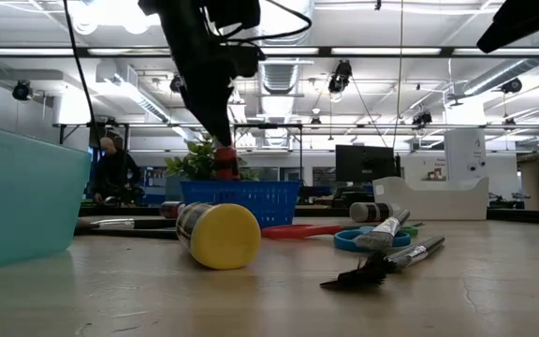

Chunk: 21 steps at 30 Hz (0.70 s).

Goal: Pick & Place Paint Supplies
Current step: Put the orange paint into the blue bin

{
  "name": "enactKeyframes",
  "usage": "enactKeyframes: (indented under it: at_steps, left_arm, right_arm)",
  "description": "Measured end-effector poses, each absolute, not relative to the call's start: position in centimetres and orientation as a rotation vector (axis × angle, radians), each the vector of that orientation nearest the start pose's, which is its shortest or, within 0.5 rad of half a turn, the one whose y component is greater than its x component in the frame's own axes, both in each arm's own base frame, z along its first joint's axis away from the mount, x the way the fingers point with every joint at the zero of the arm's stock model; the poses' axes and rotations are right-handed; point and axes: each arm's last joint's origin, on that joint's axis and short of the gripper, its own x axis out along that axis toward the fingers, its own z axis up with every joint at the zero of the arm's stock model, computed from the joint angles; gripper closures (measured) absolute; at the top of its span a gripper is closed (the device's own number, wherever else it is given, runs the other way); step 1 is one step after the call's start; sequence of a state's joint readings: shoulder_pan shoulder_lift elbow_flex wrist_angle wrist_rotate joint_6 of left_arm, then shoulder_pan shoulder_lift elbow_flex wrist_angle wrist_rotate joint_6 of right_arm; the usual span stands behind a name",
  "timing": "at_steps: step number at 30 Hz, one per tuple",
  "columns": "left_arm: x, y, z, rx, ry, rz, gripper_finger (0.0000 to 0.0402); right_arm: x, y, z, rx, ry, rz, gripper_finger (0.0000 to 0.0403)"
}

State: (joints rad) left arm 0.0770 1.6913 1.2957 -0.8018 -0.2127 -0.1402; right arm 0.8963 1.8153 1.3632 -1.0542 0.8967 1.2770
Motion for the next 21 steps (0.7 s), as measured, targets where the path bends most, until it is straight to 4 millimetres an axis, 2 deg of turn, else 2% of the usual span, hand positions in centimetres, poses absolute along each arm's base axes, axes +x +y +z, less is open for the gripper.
enactKeyframes:
  at_steps: [10, 21]
  left_arm:
    - [33.4, 3.4, 23.7, -0.108, 1.182, 0.329, 0.0277]
    - [33.1, 5.4, 23.7, -0.208, 1.175, 0.361, 0.0277]
  right_arm:
    - [22.7, 25.1, 22.1, 0.022, 0.698, -0.515, 0.0098]
    - [22.6, 25.2, 22.2, 0.025, 0.686, -0.511, 0.0098]
